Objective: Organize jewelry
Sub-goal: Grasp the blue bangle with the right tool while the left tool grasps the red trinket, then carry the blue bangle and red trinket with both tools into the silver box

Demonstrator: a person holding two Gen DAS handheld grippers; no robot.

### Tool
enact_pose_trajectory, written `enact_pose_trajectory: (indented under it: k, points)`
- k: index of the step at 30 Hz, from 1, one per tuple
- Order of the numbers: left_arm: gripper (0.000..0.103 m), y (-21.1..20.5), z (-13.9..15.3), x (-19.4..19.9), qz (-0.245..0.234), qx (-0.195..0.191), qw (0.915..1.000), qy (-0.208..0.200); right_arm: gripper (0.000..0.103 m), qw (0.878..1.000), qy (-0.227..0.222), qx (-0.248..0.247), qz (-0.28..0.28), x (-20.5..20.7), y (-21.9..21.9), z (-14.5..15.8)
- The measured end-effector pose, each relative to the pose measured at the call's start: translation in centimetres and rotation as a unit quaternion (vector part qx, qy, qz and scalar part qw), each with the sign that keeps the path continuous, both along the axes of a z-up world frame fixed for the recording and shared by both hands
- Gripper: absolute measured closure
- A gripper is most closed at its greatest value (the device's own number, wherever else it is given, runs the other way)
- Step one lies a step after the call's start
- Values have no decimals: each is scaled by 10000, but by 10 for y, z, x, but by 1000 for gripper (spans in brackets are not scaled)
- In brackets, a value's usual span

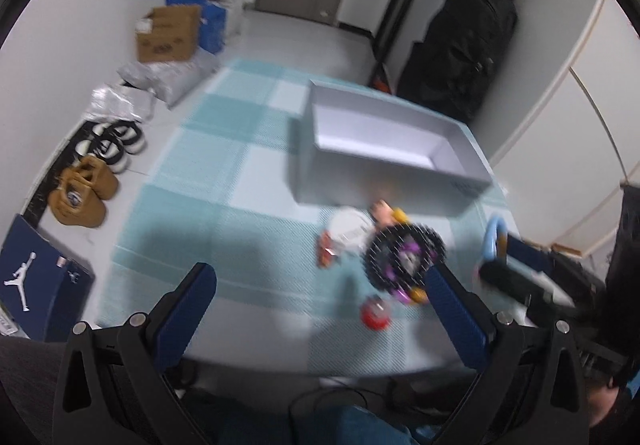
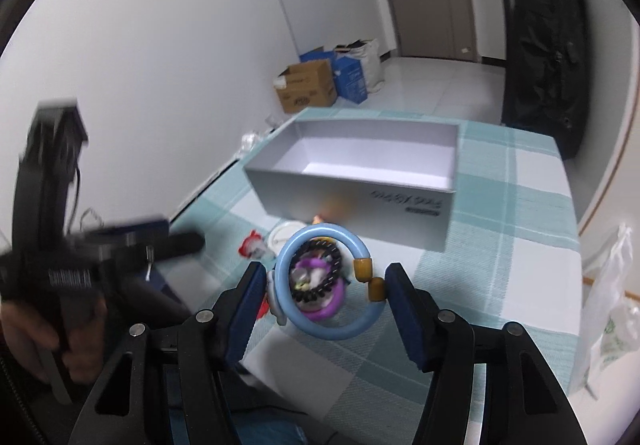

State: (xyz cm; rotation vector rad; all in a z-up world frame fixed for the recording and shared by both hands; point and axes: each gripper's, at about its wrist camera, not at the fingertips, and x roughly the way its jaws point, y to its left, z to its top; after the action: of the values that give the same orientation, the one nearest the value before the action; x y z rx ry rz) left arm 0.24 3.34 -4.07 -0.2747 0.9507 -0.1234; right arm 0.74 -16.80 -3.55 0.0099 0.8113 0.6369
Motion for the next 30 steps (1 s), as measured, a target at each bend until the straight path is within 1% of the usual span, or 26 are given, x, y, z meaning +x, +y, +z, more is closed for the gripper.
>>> enact_pose_trajectory:
  k: [2,5,7,9,12,14,16,17,18,19,21,26,30]
  points:
    - [1,-11,-3,-1,-225,40,9997,89,42,9998,72,134,-124,3,-8,2]
    - [2,-29,-8,-4,-507,304,9980,201,42,9991,149,282,-281,8,-17,5]
    - [9,-38,-11,-5,-640,470,9965,256,42,9987,129,356,-348,9,-21,7]
    - [13,-43,-13,-5,-701,624,9951,315,42,9982,97,440,-401,9,-26,10]
    - [28,-47,-16,-7,-809,771,9931,351,42,9977,59,520,-434,8,-31,13]
    - [36,-50,-17,-6,-890,858,9915,398,42,9974,47,568,-436,8,-34,15]
    - [53,-52,-19,-4,-959,893,9905,420,42,9972,32,608,-436,8,-35,17]
    - [56,-53,-20,-3,-983,895,9902,428,42,9971,32,620,-435,8,-36,17]
    - [65,-54,-20,-4,-1005,886,9901,421,42,9971,34,626,-439,7,-36,17]
    - [77,-55,-20,-4,-1048,889,9896,426,42,9970,43,633,-447,7,-36,17]
    - [87,-58,-20,-5,-1091,968,9885,396,42,9968,66,646,-464,8,-37,16]
    - [89,-57,-18,-7,-1162,786,9894,366,42,9961,129,723,-488,8,-41,15]
    - [89,-55,-11,-10,-1133,745,9905,220,42,9962,177,723,-458,9,-39,13]
